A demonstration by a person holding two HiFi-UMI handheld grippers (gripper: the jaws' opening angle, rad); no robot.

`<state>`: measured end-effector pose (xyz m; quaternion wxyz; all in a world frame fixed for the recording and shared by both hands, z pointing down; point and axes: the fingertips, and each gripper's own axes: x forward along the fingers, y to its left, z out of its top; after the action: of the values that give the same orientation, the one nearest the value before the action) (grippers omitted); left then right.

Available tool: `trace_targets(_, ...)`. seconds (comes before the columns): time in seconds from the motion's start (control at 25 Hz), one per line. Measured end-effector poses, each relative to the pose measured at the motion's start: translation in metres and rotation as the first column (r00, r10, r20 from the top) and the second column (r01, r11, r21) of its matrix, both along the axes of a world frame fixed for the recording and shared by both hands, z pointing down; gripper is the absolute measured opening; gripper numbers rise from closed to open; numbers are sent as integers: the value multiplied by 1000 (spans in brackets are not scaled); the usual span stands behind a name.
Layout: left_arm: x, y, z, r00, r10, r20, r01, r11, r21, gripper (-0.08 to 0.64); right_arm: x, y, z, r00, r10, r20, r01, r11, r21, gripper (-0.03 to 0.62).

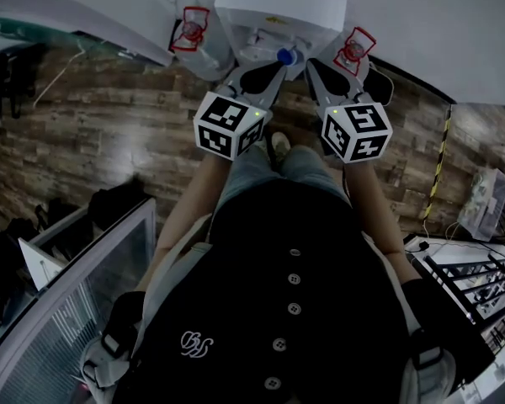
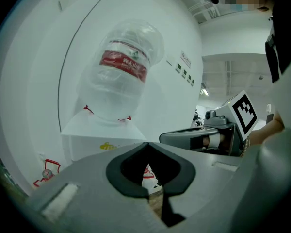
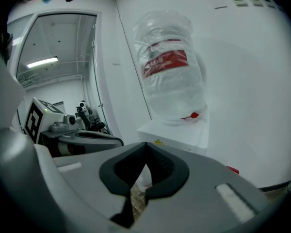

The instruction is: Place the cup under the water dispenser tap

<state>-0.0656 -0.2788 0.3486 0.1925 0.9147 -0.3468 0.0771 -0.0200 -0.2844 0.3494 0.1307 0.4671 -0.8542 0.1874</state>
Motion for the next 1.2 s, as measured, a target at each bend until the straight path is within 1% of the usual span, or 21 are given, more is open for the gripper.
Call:
trace_targets(0.16,-1,5,-4,1000,-8,8,8,1000,4,0,-7,6,-12,999,-46,-5,47,999,24,0)
trace_targets(0.4,-5,12,-5,999,-31,16,31,1000,-3,0,-14,15,-27,994,-112,10,111,993,46,0)
trace_targets(0.68,-5,18,-9,999,-44,30,44,999,-3,0,-14,23,-38,991,-136,18,134,989,62,0)
trace_targets(0.88,-4,21,-7,998,-46,45,46,999,-10,0,-15,30,-34,988,-153,18,152,987,57,0)
trace_targets(1.2,-1,25,0,997,-42,59,44,999,-27,0,-15,33,-27,984,-177,-16,178,983,52,0)
